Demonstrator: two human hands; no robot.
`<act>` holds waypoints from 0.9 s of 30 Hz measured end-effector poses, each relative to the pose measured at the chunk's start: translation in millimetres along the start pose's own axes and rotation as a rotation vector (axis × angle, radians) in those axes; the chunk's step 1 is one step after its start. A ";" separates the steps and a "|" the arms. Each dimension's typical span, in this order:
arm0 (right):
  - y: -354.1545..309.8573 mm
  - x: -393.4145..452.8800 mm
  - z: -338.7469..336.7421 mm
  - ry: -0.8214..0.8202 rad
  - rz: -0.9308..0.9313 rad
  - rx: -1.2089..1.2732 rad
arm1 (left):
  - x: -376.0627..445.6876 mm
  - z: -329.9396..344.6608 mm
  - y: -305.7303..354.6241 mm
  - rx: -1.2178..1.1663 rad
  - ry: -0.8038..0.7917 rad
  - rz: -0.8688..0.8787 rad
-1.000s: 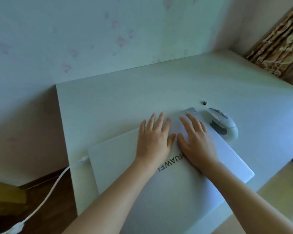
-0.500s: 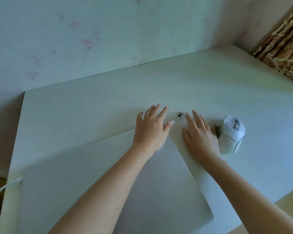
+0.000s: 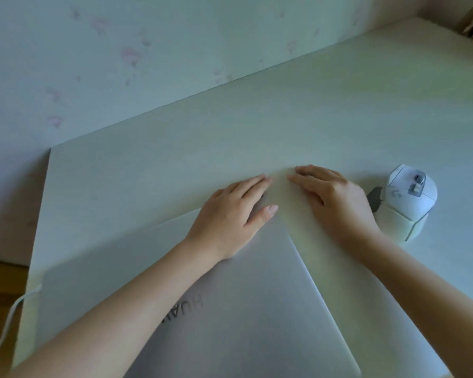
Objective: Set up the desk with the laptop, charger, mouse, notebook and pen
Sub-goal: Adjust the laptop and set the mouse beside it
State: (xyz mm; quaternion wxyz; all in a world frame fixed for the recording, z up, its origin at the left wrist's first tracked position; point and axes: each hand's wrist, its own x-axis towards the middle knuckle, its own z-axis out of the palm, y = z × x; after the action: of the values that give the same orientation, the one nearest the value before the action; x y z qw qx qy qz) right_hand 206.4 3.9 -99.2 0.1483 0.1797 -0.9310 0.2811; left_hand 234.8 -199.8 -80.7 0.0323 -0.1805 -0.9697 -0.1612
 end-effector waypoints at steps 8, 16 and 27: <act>-2.6 -3.2 -4.0 0.036 -0.023 0.190 | -1.8 -9.3 3.4 -0.277 -0.062 -0.197; -6.4 -2.4 -15.4 0.039 0.327 0.744 | 47.0 -13.8 24.6 -0.391 -0.012 -0.578; -37.4 -12.8 -20.5 -0.176 0.650 1.458 | 56.1 -16.5 22.4 -0.518 0.178 -0.598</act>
State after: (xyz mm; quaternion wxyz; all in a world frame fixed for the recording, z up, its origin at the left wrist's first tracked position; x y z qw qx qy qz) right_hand 237.0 -10.2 -70.1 -0.1697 -0.0272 -0.5269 0.8324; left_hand 190.6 -166.3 -51.6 0.0212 0.1218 -0.9003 -0.4174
